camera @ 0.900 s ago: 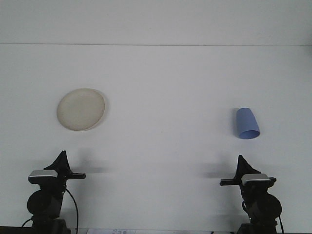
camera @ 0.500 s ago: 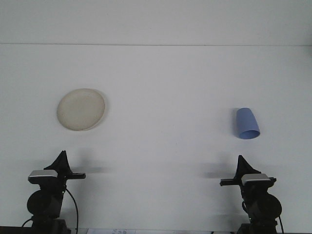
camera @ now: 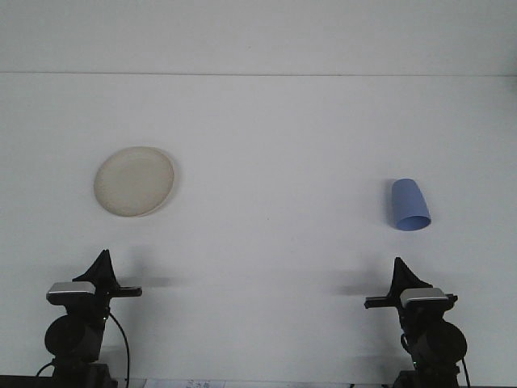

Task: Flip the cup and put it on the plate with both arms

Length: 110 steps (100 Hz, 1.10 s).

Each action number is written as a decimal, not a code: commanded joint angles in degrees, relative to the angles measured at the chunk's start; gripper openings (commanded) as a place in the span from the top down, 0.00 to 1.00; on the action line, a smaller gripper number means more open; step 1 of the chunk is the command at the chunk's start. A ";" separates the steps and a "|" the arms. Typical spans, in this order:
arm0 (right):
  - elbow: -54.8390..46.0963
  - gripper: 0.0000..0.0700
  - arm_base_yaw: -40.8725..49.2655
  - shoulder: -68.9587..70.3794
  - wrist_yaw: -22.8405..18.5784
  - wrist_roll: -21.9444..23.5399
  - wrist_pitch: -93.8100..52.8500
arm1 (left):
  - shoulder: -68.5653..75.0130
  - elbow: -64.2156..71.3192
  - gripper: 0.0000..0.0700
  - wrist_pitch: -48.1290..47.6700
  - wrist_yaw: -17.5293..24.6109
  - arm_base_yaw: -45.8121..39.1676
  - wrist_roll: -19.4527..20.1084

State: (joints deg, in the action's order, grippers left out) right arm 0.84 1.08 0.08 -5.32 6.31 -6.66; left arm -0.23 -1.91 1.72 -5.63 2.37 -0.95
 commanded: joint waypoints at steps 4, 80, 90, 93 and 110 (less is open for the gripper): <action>-0.11 0.99 0.02 0.00 -0.90 5.11 0.68 | 0.07 1.11 0.98 0.59 0.09 -0.11 0.28; 30.58 0.40 -0.04 27.52 8.70 -4.94 -7.02 | 0.07 1.11 0.98 0.59 0.09 -0.11 0.26; 33.03 0.40 -0.33 35.15 10.27 -8.72 -9.18 | 0.07 1.11 0.98 0.59 0.07 -0.11 0.26; 33.31 0.40 -0.57 37.20 10.32 -9.90 -9.51 | 0.07 1.11 0.98 0.59 0.09 -0.11 0.26; 33.31 0.40 -4.44 46.77 11.39 -14.43 -9.49 | 0.07 1.11 0.98 0.59 0.09 -0.11 0.26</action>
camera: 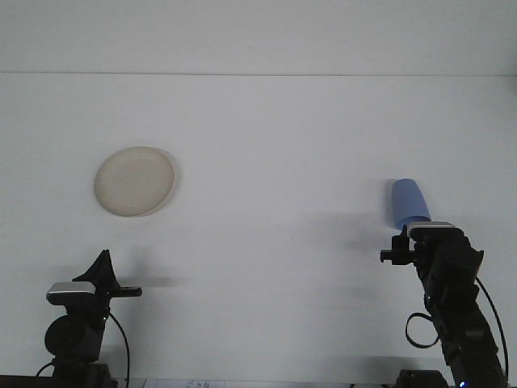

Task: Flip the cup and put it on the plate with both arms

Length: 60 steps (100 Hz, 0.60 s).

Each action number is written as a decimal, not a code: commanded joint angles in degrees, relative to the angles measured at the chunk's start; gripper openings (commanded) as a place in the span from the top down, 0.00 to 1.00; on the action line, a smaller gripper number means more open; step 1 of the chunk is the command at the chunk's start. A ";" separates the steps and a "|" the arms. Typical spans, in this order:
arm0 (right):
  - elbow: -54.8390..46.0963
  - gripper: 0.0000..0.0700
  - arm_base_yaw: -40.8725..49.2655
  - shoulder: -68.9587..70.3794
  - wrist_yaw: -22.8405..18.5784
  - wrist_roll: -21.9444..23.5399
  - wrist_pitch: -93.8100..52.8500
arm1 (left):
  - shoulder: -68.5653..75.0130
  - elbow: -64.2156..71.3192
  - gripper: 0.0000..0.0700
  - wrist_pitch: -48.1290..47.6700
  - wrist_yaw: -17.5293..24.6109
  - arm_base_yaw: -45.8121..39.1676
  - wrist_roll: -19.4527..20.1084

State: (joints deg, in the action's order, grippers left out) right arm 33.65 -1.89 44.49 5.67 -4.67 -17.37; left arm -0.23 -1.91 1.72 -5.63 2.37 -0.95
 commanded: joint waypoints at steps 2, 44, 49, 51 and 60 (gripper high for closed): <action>0.50 0.40 -2.14 3.45 0.39 -3.80 1.57 | 0.07 1.11 0.98 0.59 0.09 -0.11 0.26; 0.50 0.40 -12.28 23.91 -7.56 -7.82 15.91 | 0.07 1.11 0.98 0.59 0.09 -0.11 0.26; 0.50 0.40 -12.87 26.08 -9.05 -8.20 19.50 | 0.07 1.11 0.98 0.59 0.07 -0.11 0.26; 0.50 0.40 -13.11 26.97 -9.90 -8.37 20.98 | 0.07 1.11 0.98 0.59 0.07 -0.11 0.26; 0.50 0.40 -14.08 31.17 -12.17 -8.90 27.10 | 0.07 1.11 0.98 0.59 0.09 -0.11 0.28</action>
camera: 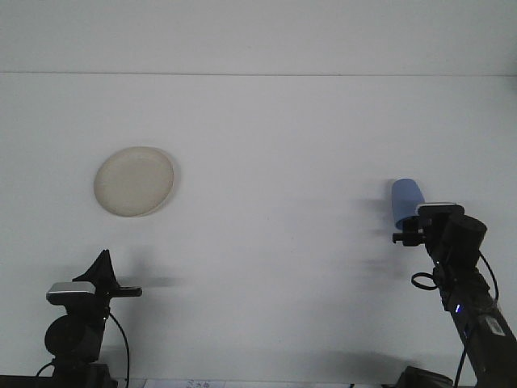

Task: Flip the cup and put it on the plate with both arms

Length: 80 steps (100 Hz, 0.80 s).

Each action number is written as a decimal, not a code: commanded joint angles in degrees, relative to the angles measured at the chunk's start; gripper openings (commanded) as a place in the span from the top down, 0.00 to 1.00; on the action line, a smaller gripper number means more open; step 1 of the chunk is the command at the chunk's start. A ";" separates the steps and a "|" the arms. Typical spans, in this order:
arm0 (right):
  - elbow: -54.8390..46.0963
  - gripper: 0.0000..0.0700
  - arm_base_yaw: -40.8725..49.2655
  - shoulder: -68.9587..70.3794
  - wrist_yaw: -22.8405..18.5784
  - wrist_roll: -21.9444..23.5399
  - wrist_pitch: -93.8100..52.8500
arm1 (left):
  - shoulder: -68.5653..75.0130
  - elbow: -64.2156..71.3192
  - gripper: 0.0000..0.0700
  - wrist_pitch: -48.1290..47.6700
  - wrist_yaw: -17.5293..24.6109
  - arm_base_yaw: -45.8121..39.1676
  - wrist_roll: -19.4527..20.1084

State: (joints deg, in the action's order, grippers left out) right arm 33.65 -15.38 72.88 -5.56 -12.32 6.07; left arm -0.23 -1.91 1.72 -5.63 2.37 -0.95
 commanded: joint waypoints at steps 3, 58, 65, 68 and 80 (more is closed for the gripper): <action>0.50 0.40 -0.85 4.33 -1.09 -1.20 5.77 | 0.07 1.11 0.98 0.59 0.09 -0.11 0.26; 0.52 1.00 -1.60 10.75 -6.64 5.86 22.51 | 0.07 1.11 0.98 0.59 0.07 -0.11 0.26; 0.52 1.00 -1.31 7.58 -6.51 8.72 21.07 | 0.07 1.11 0.98 0.59 0.07 -0.11 0.28; 0.52 1.00 -1.09 5.73 -6.43 10.16 20.15 | 0.07 1.11 0.98 0.59 0.07 -0.11 0.26; 1.31 1.00 0.92 -3.80 -6.47 15.41 12.76 | 0.07 1.11 0.98 0.57 0.09 -0.11 0.26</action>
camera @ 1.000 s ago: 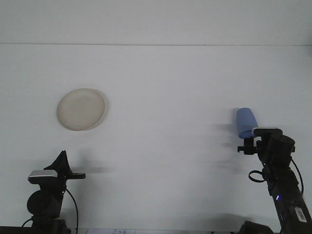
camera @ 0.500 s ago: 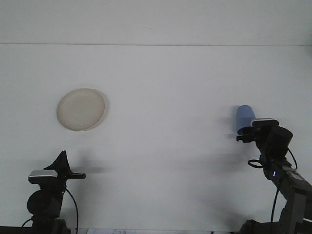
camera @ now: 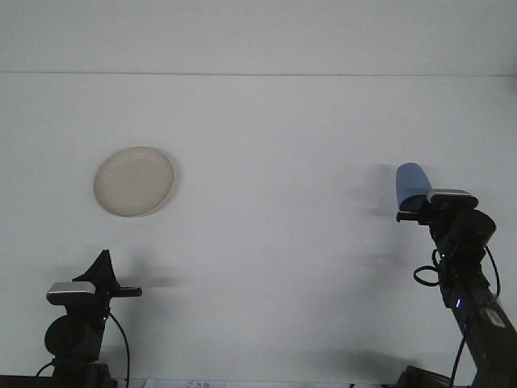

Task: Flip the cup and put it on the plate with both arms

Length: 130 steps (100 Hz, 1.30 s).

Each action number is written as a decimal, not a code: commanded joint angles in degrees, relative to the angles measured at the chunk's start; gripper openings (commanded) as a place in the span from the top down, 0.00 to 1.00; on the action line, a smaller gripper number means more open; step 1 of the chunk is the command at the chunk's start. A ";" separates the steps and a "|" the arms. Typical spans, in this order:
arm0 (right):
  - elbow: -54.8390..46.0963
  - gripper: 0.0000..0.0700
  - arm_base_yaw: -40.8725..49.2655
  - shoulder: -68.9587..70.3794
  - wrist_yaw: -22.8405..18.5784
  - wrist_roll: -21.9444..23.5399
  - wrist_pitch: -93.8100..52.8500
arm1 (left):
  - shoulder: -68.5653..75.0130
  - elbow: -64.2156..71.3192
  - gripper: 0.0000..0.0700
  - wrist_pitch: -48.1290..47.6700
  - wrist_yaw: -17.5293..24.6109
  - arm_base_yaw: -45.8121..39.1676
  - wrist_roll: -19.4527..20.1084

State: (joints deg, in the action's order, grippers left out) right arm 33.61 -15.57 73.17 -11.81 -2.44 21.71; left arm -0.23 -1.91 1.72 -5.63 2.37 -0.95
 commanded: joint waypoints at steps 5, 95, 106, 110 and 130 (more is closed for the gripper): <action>3.08 1.00 2.64 -8.44 -0.22 7.13 -9.97 | 0.07 1.11 0.98 0.59 0.09 -0.11 0.26; 51.47 1.00 61.42 18.51 6.19 0.72 -95.45 | 0.07 1.11 0.98 0.59 0.09 -0.11 0.28; 52.50 1.00 63.76 22.60 8.31 -0.59 -97.42 | 0.07 1.11 0.98 0.59 0.09 -0.11 0.26; 52.52 1.00 64.43 23.69 9.40 -0.59 -97.37 | 0.07 1.11 0.98 0.59 0.09 -0.11 0.26; 52.52 1.00 66.18 26.62 10.21 -0.83 -97.11 | 0.07 1.11 0.98 0.59 0.09 -0.11 0.26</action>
State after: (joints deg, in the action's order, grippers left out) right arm 84.60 49.63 98.50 -1.69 -2.59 -75.61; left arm -0.23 -1.91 1.72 -5.63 2.37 -0.95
